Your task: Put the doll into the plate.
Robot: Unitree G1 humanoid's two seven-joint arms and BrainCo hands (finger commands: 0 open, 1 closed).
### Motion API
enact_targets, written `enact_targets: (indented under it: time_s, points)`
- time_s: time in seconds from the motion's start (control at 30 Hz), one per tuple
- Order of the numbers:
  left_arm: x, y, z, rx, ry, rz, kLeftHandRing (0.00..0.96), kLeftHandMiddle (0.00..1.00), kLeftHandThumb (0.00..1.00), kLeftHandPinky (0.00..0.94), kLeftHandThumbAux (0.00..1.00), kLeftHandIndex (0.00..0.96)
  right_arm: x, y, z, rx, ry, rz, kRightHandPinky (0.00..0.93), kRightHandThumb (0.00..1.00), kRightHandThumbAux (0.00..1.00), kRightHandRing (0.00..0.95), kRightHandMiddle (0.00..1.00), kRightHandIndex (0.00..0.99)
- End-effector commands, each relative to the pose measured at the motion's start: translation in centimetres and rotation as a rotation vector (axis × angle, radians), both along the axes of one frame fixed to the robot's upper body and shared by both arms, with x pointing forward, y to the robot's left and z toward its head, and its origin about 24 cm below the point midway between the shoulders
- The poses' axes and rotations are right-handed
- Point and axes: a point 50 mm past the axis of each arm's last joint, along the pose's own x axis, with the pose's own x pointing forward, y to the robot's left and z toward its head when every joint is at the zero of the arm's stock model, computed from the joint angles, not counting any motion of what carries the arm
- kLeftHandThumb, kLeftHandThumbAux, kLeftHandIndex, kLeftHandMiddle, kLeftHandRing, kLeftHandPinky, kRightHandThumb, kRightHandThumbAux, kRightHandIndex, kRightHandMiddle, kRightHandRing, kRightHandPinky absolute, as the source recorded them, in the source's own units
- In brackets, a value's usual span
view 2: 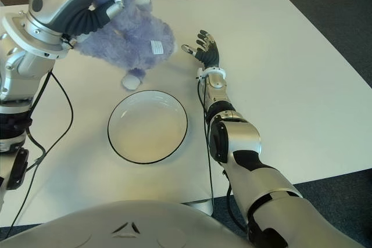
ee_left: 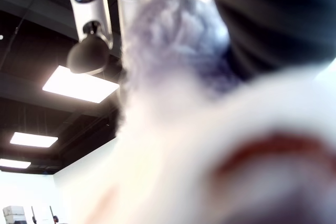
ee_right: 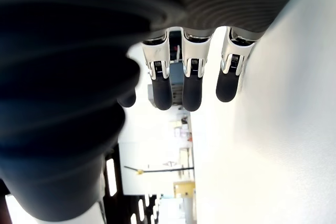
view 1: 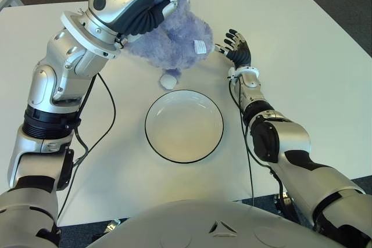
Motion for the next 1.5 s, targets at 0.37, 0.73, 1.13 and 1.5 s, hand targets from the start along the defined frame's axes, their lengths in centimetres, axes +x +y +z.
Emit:
enact_targets:
  time_s: [0.37, 0.73, 1.13, 1.5]
  points:
    - [0.06, 0.06, 0.03, -0.004, -0.003, 0.001, 0.712, 0.688, 0.710, 0.758, 0.708, 0.428, -0.37, 0.18, -1.19, 0.004, 0.062, 0.004, 0.136, 0.000, 0.883, 0.131, 0.149, 0.134]
    - [0.06, 0.06, 0.03, -0.004, -0.003, 0.001, 0.712, 0.688, 0.710, 0.758, 0.708, 0.428, -0.37, 0.18, -1.19, 0.004, 0.062, 0.004, 0.136, 0.000, 0.883, 0.131, 0.149, 0.134]
    - [0.06, 0.06, 0.03, -0.004, -0.003, 0.001, 0.712, 0.688, 0.710, 0.758, 0.708, 0.428, -0.37, 0.18, -1.19, 0.004, 0.062, 0.004, 0.136, 0.000, 0.883, 0.131, 0.149, 0.134]
    - [0.01, 0.09, 0.10, -0.004, -0.004, 0.001, 0.712, 0.688, 0.710, 0.758, 0.708, 0.428, -0.37, 0.20, -1.17, 0.004, 0.061, 0.004, 0.136, 0.000, 0.883, 0.131, 0.149, 0.134]
